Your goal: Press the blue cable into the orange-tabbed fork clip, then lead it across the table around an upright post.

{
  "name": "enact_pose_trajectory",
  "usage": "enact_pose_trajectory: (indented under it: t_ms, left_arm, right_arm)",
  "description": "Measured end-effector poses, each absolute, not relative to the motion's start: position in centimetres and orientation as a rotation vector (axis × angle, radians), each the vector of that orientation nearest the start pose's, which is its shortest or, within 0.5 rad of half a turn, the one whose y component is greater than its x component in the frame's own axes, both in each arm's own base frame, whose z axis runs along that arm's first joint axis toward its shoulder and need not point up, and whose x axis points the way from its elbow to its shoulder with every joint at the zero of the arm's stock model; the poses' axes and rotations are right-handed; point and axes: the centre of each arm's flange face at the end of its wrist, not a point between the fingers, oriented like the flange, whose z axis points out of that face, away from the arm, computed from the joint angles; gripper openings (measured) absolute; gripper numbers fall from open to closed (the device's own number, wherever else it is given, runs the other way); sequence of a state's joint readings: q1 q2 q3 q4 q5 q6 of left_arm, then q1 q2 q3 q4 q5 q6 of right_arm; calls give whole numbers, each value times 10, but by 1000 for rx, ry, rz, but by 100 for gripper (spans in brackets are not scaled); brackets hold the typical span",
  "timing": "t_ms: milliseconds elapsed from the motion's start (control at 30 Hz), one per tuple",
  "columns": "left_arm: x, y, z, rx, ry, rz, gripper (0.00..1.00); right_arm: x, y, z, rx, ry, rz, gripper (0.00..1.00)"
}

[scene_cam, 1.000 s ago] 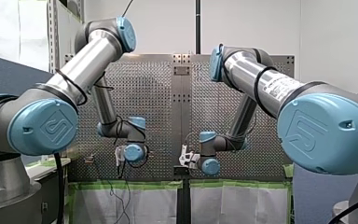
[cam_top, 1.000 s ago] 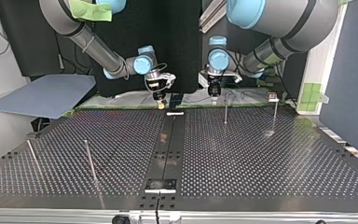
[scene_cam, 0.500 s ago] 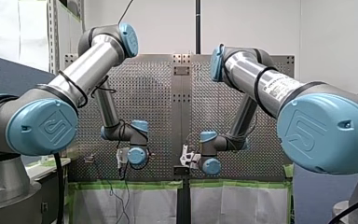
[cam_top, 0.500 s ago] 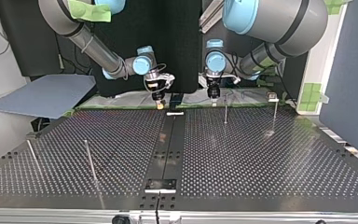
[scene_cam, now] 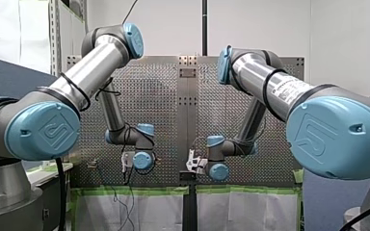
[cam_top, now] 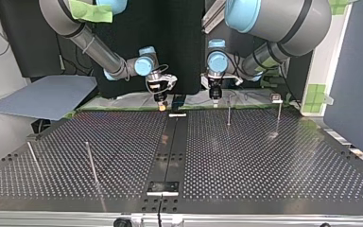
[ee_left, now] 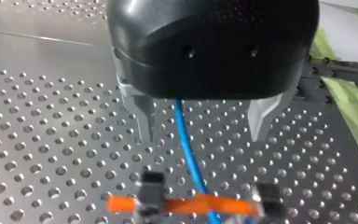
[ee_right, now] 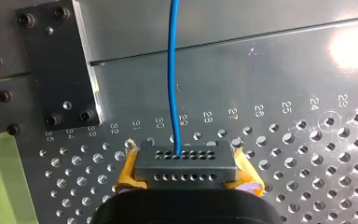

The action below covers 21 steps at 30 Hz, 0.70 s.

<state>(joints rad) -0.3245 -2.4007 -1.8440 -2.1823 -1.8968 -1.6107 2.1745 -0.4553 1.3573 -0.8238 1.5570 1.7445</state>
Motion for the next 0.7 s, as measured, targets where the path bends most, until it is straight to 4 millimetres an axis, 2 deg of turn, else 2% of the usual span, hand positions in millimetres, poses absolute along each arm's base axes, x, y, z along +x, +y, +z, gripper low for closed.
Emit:
enact_pose_trajectory:
  t_ms: [233, 667, 700]
  left_arm:
    - [510, -280, -2, 8, 1690, 9, 100]
    - [510, -278, 0, -13, 1685, 33, 100]
    - [511, -277, 0, -17, 1680, 39, 80]
  right_arm:
    - [518, -513, -66, 1682, -1064, 1704, 0]
    - [517, -513, -67, 1687, -1066, 1701, 0]
    - [517, -513, -67, 1687, -1066, 1701, 0]
